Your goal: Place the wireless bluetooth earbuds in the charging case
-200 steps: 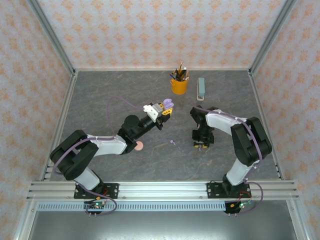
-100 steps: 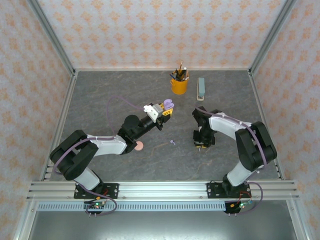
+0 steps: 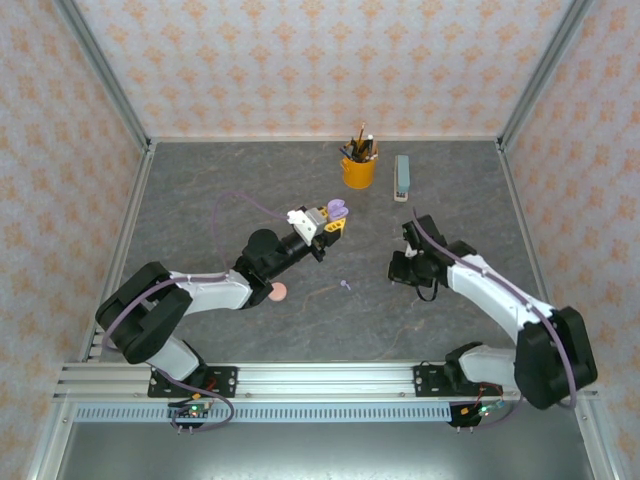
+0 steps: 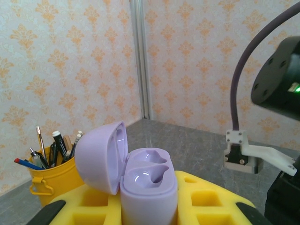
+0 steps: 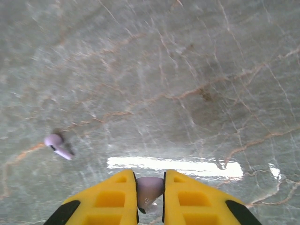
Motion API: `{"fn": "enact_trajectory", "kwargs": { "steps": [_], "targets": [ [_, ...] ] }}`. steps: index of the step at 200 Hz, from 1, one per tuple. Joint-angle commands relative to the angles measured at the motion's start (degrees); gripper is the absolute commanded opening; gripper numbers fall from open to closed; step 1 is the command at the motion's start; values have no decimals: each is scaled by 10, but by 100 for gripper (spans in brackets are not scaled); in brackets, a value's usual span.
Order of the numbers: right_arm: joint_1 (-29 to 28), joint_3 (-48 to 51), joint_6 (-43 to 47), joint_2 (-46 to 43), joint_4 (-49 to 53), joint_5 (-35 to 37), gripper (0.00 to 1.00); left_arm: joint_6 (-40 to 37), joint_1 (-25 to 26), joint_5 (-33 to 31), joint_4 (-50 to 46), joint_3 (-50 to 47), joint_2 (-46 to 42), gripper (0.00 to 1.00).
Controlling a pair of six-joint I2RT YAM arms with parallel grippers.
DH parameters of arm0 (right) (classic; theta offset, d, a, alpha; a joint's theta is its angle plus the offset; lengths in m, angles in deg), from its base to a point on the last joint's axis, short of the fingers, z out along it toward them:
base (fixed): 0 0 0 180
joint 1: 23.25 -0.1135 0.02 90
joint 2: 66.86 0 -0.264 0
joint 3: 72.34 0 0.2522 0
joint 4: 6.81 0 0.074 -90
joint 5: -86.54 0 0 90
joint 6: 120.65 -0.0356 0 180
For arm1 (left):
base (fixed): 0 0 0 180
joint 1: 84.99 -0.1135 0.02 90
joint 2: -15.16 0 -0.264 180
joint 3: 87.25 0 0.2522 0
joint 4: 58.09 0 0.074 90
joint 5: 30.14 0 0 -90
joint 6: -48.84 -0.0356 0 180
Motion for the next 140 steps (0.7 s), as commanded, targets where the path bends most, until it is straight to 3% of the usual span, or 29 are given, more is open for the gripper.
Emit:
{"fn": "enact_trajectory", "kwargs": {
  "steps": [1,45,140],
  "targets": [
    [4,28,-23,-54,-86,-8,16,-2,1,23,0,16,-17,0],
    [4,34,-34,-123,-157,-20,17,-18,4,67,-18,22,-21,0],
    [4,-130,24,-194,-104,-34,17,-85,19,110,-70,55,-17,0]
  ]
}}
